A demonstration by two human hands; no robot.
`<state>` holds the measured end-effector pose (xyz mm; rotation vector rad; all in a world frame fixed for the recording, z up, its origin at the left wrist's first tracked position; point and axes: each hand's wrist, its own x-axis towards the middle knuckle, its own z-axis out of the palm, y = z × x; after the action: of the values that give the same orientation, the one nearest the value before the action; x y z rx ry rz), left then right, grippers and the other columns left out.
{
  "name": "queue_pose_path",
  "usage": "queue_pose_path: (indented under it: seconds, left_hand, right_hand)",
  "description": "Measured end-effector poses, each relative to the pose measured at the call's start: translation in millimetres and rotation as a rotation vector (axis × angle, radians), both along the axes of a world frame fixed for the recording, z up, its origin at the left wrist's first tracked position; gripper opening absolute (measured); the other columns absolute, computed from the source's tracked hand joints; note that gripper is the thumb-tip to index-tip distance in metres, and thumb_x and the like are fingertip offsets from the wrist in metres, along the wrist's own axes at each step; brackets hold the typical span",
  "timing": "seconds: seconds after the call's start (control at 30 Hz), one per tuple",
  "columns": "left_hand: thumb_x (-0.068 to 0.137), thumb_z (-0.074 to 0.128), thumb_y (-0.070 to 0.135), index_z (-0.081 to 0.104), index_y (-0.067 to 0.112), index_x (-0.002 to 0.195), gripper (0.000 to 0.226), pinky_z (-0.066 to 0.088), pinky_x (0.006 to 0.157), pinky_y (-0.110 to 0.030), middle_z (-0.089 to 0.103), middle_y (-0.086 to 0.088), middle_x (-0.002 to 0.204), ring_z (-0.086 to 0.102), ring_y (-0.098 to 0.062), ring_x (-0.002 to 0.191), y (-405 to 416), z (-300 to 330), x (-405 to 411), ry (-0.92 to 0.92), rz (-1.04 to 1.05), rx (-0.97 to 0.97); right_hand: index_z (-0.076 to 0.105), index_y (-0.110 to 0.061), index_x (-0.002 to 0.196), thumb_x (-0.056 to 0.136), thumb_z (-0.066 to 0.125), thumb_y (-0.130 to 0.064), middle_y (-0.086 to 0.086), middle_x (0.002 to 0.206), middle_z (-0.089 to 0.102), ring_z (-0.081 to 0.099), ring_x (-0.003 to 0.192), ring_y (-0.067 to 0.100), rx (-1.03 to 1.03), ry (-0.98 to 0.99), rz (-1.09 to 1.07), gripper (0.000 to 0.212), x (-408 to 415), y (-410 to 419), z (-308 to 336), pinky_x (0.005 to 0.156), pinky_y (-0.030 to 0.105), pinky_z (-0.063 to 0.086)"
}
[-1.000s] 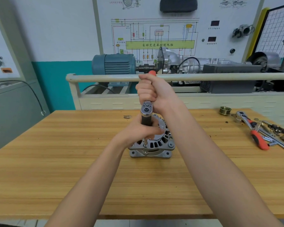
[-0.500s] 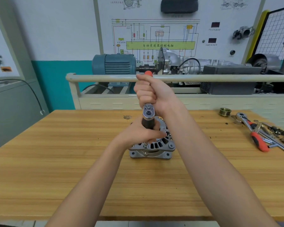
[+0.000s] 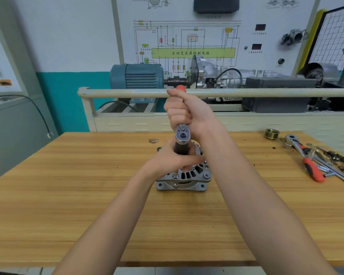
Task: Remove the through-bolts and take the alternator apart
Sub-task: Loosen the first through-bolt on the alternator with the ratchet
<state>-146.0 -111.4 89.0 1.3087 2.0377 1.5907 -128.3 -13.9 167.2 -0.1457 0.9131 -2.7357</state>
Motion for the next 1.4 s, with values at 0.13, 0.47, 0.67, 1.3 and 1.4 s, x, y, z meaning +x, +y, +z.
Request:
queue_pose_path:
  seconds: [0.13,0.47,0.67,1.3,1.4]
  left_hand:
    - [0.081,0.060,-0.003,0.039,0.012,0.053,0.038,0.032,0.042,-0.020,0.039,0.004,0.042,0.035,-0.012,0.040,18,-9,3,-0.126,0.327,0.261]
    - [0.070,0.069,0.015,0.043,0.024,0.042,0.038,0.033,0.052,-0.027,0.040,0.007,0.042,0.036,-0.010,0.041,5,-2,-6,-0.108,-0.116,0.070]
    - [0.080,0.059,0.000,0.041,0.012,0.057,0.032,0.029,0.042,-0.022,0.038,0.002,0.046,0.032,-0.009,0.039,24,-8,1,-0.253,0.424,0.410]
    - [0.080,0.058,0.001,0.041,0.012,0.057,0.030,0.028,0.039,-0.019,0.037,0.000,0.047,0.032,-0.011,0.041,24,-6,7,-0.217,0.525,0.365]
    - [0.076,0.066,0.000,0.042,0.017,0.047,0.040,0.032,0.044,-0.018,0.040,0.004,0.044,0.036,-0.009,0.040,14,-6,1,-0.106,0.244,0.180]
  right_hand:
    - [0.034,-0.016,0.048,0.099,0.046,-0.023,-0.007,0.036,0.022,0.018,0.023,0.005,-0.135,0.028,-0.266,0.052,-1,-2,-2,0.023,0.015,0.014]
    - [0.035,-0.016,0.048,0.099,0.045,-0.023,-0.007,0.037,0.023,0.020,0.024,0.005,-0.051,0.010,-0.148,0.053,6,6,-1,0.025,0.014,0.013]
    - [0.030,-0.018,0.058,0.100,0.042,-0.021,-0.008,0.036,0.020,0.015,0.025,0.006,-0.249,0.073,-0.571,0.044,1,-8,-6,0.026,0.016,0.014]
    - [0.030,-0.018,0.056,0.100,0.044,-0.020,-0.008,0.037,0.020,0.015,0.026,0.006,-0.231,0.053,-0.531,0.045,1,-6,-6,0.026,0.016,0.014]
    - [0.032,-0.018,0.050,0.099,0.044,-0.021,-0.007,0.037,0.021,0.017,0.025,0.006,-0.116,0.020,-0.302,0.050,4,4,-3,0.025,0.016,0.014]
